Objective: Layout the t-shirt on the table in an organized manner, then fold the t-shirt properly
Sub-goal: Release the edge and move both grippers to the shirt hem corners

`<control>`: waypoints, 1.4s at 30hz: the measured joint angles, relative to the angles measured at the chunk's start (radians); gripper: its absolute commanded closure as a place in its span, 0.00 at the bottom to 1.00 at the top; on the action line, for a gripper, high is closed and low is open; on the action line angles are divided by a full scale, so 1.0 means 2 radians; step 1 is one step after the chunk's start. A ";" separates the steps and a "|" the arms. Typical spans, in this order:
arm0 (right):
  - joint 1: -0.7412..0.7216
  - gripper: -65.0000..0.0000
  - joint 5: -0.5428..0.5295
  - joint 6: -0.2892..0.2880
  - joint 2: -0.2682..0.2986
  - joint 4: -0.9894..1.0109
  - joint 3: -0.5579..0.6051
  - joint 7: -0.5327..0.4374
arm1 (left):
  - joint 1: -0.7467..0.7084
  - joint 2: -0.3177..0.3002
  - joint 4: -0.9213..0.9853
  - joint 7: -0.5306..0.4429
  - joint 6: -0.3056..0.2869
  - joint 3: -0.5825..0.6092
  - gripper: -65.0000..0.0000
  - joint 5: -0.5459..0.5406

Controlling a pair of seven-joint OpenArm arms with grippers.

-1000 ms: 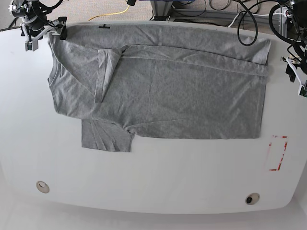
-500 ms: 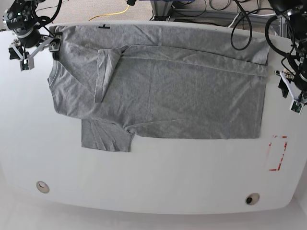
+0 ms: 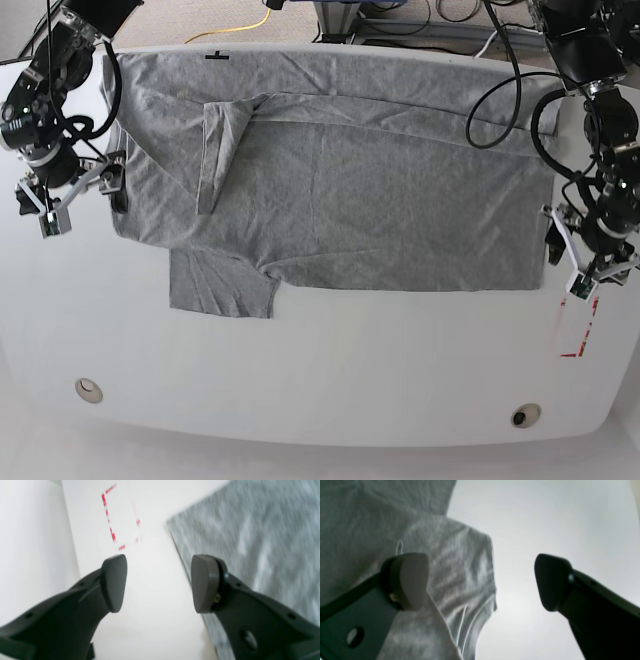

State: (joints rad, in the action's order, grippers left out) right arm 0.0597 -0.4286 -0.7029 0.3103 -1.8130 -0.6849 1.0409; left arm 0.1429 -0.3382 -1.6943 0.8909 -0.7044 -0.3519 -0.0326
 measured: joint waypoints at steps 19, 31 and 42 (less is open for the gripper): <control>-0.201 0.00 0.123 0.002 0.041 0.345 0.098 -0.136 | 0.082 0.026 0.110 -0.029 0.002 0.005 0.42 0.002; -0.248 0.00 0.124 0.005 0.009 0.378 0.171 -0.140 | 0.050 0.024 0.112 -0.032 0.002 0.003 0.42 0.005; -0.257 0.00 0.129 0.002 -0.016 0.421 0.178 -0.144 | 0.038 0.024 0.110 -0.035 0.002 0.004 0.42 0.005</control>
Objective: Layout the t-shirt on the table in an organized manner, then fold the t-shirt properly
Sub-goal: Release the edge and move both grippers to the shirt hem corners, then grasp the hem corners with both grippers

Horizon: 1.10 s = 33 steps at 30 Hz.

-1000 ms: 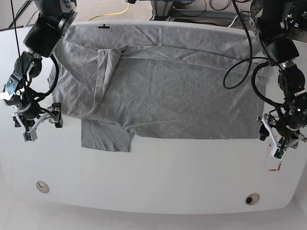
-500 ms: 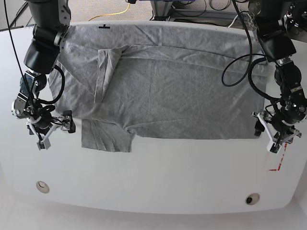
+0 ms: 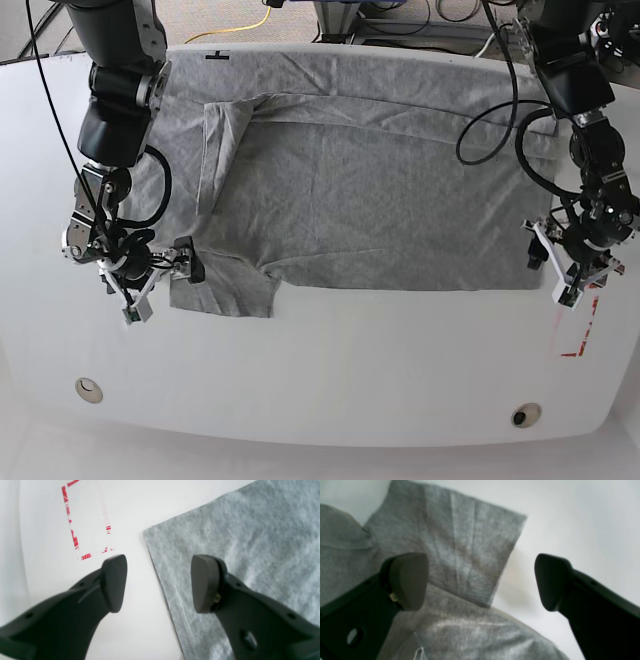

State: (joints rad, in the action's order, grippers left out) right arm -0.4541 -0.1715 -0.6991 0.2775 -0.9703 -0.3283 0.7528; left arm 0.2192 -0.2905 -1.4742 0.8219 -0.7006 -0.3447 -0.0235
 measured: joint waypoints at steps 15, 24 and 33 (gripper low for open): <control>-0.005 0.00 -0.005 0.002 0.000 0.073 0.000 -0.062 | 0.002 0.000 0.000 0.000 0.000 -0.002 0.42 -0.002; -0.005 0.05 -0.004 0.003 -0.018 0.073 0.000 -0.073 | 0.002 0.000 0.000 0.000 0.000 -0.002 0.42 -0.002; -0.005 0.41 -0.006 0.004 -0.027 0.073 0.000 -0.071 | 0.003 0.000 0.000 0.000 0.000 -0.002 0.42 -0.002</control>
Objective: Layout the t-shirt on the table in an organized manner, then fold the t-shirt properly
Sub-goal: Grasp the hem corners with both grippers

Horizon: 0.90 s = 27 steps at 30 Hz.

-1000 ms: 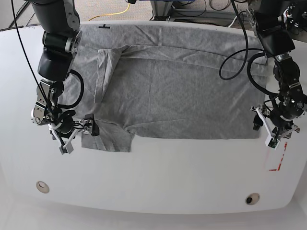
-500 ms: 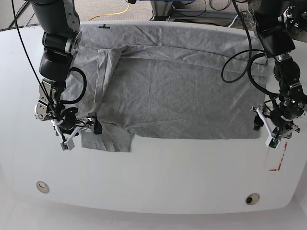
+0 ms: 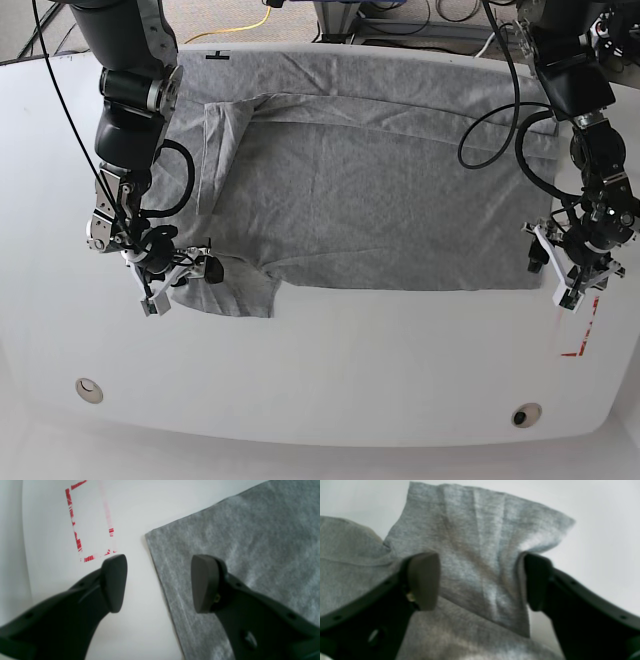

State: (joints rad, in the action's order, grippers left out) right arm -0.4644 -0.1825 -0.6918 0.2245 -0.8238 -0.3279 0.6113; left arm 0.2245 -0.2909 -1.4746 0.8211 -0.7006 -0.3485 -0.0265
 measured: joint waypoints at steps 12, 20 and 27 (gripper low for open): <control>0.000 0.84 0.008 0.000 -0.001 0.001 0.001 -0.001 | -0.013 0.000 0.000 0.000 0.000 0.000 0.42 0.000; -0.016 0.85 0.009 0.000 0.015 0.002 0.025 -0.001 | -0.010 0.000 0.005 -0.002 0.000 -0.001 0.42 0.000; -0.026 0.85 0.009 0.000 0.018 0.002 0.039 -0.003 | 0.003 0.001 0.051 -0.023 -0.001 -0.021 0.42 0.000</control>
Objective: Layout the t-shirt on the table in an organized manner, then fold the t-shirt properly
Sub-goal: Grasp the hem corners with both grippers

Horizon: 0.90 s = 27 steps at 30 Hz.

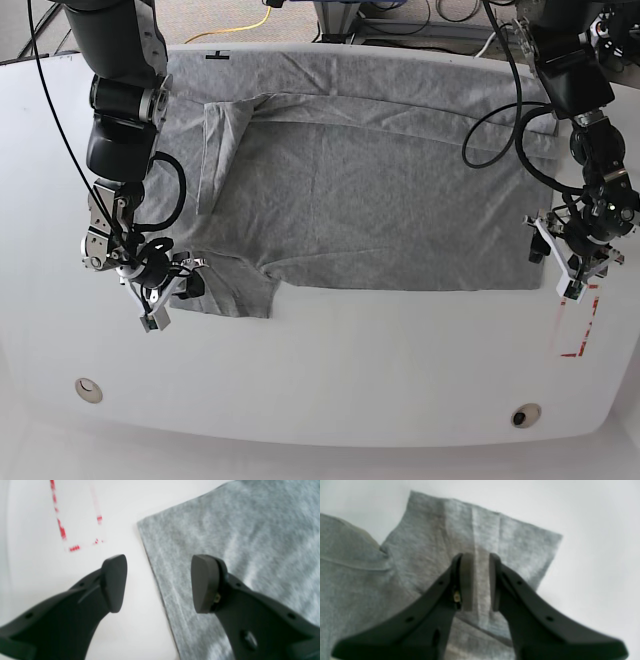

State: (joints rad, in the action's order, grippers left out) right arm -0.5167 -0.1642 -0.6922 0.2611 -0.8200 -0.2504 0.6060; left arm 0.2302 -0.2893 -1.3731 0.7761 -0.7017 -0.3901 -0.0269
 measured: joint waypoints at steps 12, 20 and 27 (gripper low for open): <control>0.002 0.85 0.000 0.000 0.007 0.000 0.001 0.000 | 0.078 0.001 0.198 -0.091 0.002 0.002 0.42 0.002; 0.002 0.85 0.001 0.000 0.005 0.000 0.001 0.001 | 0.120 -0.008 0.296 -0.139 0.002 0.006 0.42 0.003; 0.002 0.85 0.001 0.000 0.005 0.000 0.001 0.002 | 0.130 -0.028 0.307 -0.170 0.003 0.029 0.42 0.002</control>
State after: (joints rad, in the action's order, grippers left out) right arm -0.5137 -0.1631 -0.6922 0.2710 -0.8196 -0.2485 0.6090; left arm 0.4904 -0.3454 -0.7586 0.4370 -0.6960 -0.3317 -0.0227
